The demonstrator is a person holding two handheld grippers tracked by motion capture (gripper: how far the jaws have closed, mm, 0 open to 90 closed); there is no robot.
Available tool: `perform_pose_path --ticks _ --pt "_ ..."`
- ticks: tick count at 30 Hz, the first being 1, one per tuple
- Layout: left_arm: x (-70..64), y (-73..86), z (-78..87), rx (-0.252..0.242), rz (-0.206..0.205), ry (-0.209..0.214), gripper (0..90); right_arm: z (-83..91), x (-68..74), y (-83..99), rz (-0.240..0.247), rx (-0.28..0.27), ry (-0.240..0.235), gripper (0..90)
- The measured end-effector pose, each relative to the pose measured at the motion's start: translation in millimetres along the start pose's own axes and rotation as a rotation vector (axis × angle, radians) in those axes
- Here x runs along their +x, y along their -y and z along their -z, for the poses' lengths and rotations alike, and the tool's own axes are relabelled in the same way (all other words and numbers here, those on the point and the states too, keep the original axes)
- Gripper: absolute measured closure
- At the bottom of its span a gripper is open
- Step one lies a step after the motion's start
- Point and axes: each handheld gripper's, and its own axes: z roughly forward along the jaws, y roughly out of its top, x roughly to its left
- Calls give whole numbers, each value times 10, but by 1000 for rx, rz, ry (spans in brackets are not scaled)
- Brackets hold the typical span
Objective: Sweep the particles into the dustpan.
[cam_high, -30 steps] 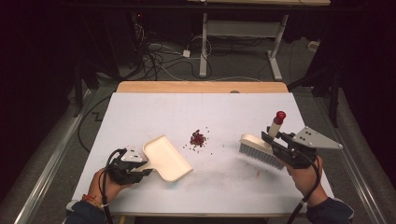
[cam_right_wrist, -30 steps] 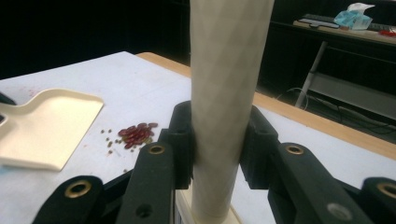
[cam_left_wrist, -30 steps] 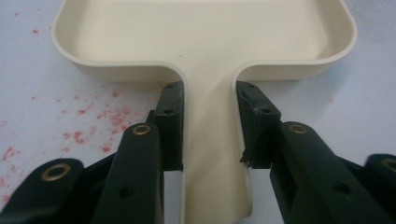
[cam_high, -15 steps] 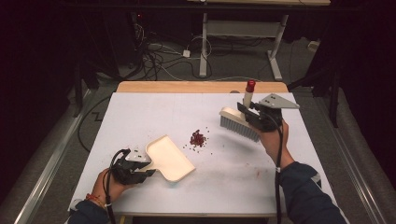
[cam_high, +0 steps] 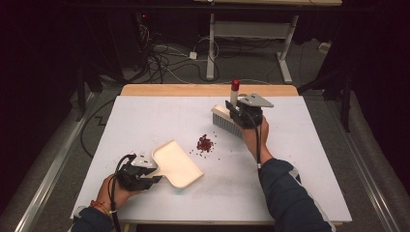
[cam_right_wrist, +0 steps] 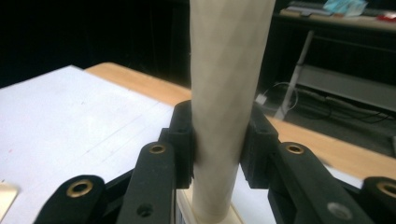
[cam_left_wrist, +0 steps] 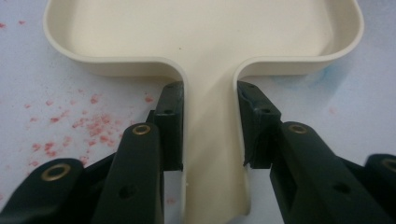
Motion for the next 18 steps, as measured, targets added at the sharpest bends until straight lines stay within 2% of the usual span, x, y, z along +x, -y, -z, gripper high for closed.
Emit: perform_pose_path --ticks 1,2,4,6,7,12,13,17,18 --pt "2 -5 0 0 0 0 637 -20 33 22 -5 -2 -12 704" --pt "4 -9 -3 -2 1 1 638 -28 94 27 -9 -5 -51 703" --pt "1 -20 -9 2 -2 -2 637 -22 135 26 4 0 -59 703" --pt "-4 -30 -10 0 -1 -5 637 1 215 40 -2 3 -96 701" --pt "-6 -34 -13 0 1 -6 637 28 295 55 27 4 -102 697" --pt "-10 -58 -33 1 7 -6 638 70 420 69 23 11 -126 691" --pt "-13 -68 -38 3 12 -7 637 94 491 71 24 13 -136 691" --pt "-28 -124 -69 5 20 -16 637 136 593 77 16 10 -152 691" --pt "-32 -140 -78 6 21 -18 638 161 668 82 16 10 -152 691"
